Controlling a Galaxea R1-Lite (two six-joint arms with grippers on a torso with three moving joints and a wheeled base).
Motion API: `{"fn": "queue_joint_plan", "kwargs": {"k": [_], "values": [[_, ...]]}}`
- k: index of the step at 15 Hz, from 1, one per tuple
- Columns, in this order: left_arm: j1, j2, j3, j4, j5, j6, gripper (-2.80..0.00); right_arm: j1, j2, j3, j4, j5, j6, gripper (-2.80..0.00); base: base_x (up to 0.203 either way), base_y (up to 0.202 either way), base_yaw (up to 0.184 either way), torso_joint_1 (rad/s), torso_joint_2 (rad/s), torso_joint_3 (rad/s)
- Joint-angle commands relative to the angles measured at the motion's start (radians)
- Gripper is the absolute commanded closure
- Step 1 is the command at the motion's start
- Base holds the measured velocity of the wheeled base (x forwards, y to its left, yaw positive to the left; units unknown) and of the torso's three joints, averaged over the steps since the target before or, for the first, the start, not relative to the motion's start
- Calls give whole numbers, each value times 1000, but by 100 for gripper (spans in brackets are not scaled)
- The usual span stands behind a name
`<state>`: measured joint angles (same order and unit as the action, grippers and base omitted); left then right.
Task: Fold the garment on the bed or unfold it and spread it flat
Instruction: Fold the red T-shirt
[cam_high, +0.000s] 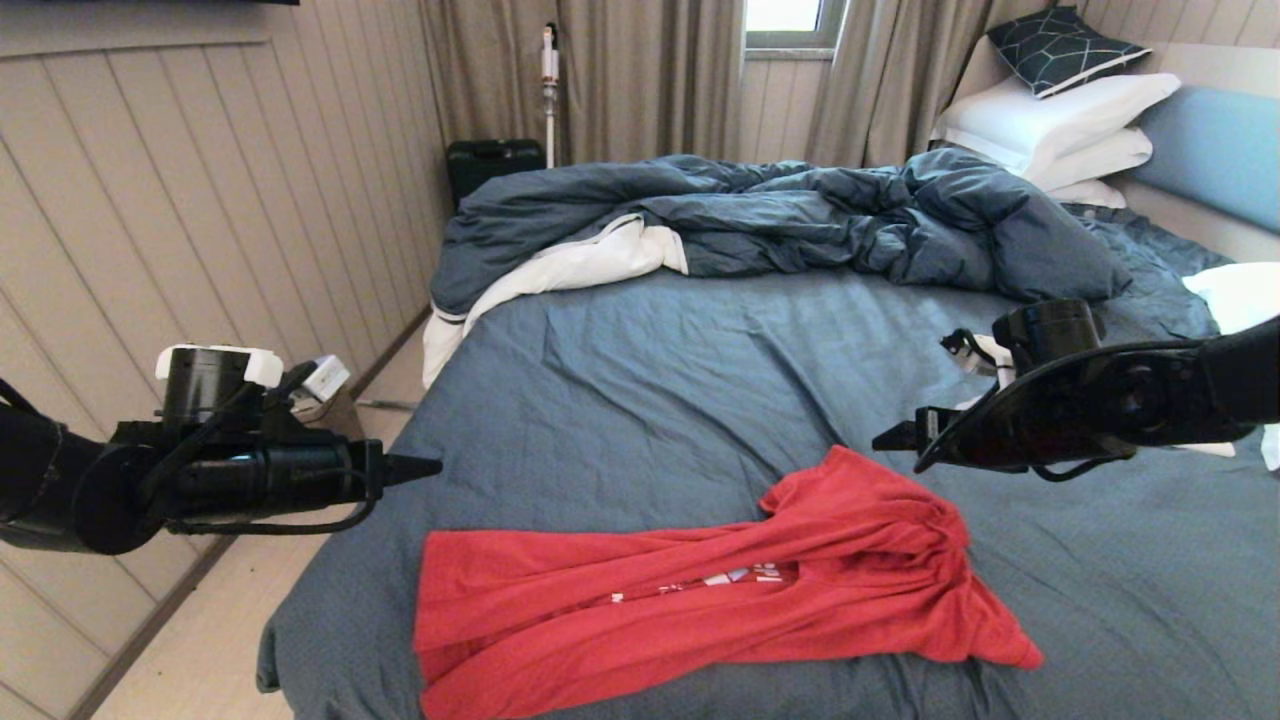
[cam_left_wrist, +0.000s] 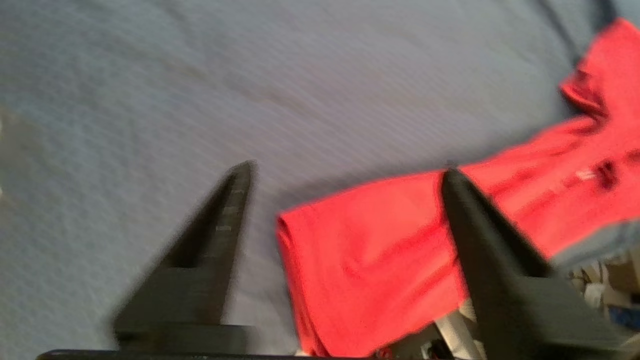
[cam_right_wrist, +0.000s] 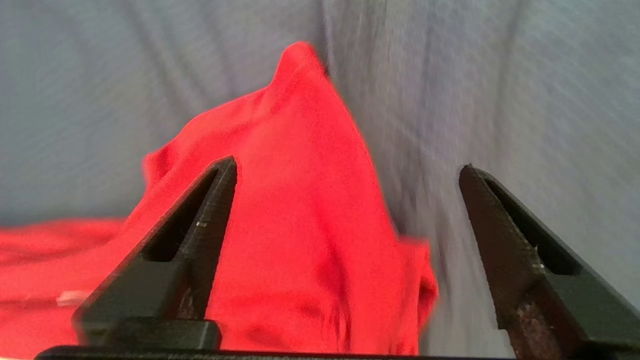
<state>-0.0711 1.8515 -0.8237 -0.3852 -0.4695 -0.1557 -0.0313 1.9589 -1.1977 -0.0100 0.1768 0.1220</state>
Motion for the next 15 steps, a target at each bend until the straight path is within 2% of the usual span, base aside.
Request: {"fn": "queue_joint_plan", "kwargs": {"k": [1, 4, 15], "values": [[0, 60, -60, 32, 15, -7, 0, 2, 98, -48, 1, 1, 1, 0, 0, 0, 0, 0, 0, 0], [2, 58, -75, 42, 23, -48, 0, 7, 139, -67, -1, 0, 1, 0, 0, 0, 0, 0, 0, 0], [10, 71, -62, 42, 22, -50, 0, 11, 138, -95, 0, 0, 6, 0, 0, 0, 0, 0, 0, 0]]}}
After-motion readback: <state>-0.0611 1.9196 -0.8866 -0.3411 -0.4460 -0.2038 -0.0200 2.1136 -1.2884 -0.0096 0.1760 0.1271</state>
